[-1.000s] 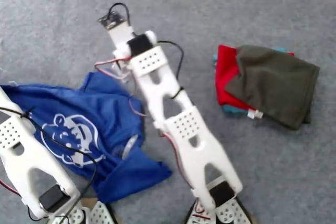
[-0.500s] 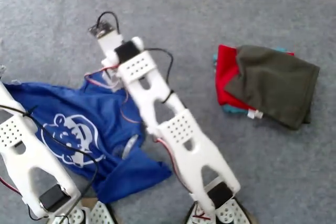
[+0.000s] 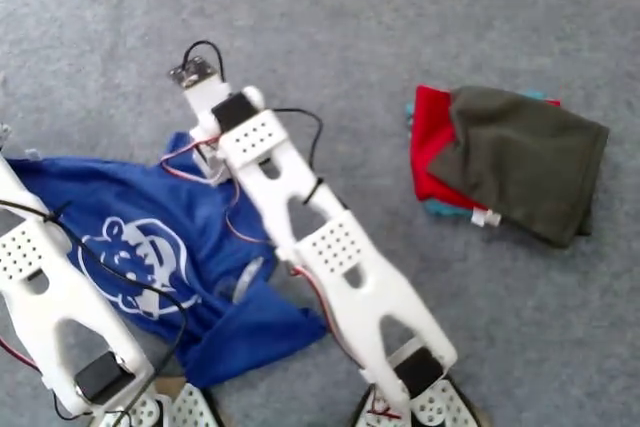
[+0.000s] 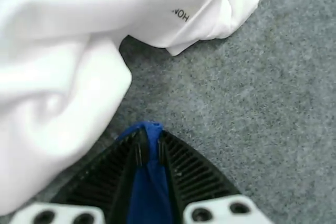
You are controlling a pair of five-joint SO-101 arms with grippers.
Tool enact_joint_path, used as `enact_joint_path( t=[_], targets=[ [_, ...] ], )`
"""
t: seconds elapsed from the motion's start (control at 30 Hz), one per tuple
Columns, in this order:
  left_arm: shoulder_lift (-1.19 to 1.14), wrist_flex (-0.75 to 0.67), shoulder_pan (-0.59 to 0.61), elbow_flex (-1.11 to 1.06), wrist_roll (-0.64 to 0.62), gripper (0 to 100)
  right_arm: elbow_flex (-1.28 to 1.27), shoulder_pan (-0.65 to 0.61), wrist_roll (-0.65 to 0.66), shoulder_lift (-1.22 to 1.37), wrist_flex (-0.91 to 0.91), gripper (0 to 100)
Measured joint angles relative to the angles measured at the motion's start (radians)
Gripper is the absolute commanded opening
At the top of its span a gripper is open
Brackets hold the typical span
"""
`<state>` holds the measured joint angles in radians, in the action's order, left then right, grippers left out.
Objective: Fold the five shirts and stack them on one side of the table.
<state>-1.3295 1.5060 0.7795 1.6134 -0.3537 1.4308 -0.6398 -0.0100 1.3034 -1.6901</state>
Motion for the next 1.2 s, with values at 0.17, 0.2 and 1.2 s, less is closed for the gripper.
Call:
enact_joint_path(
  t=[0.17,0.2,1.2],
  targets=[
    [0.0,0.0,0.0,0.0,0.0,3,0.106,0.038,0.0,-0.011,-0.058,1.5],
    [0.0,0.0,-0.002,0.0,0.0,3,0.126,0.052,0.0,-0.025,-0.063,1.5],
    [0.048,0.02,-0.002,0.002,0.0,3,0.181,0.037,0.146,-0.078,-0.057,18.3]
  ],
)
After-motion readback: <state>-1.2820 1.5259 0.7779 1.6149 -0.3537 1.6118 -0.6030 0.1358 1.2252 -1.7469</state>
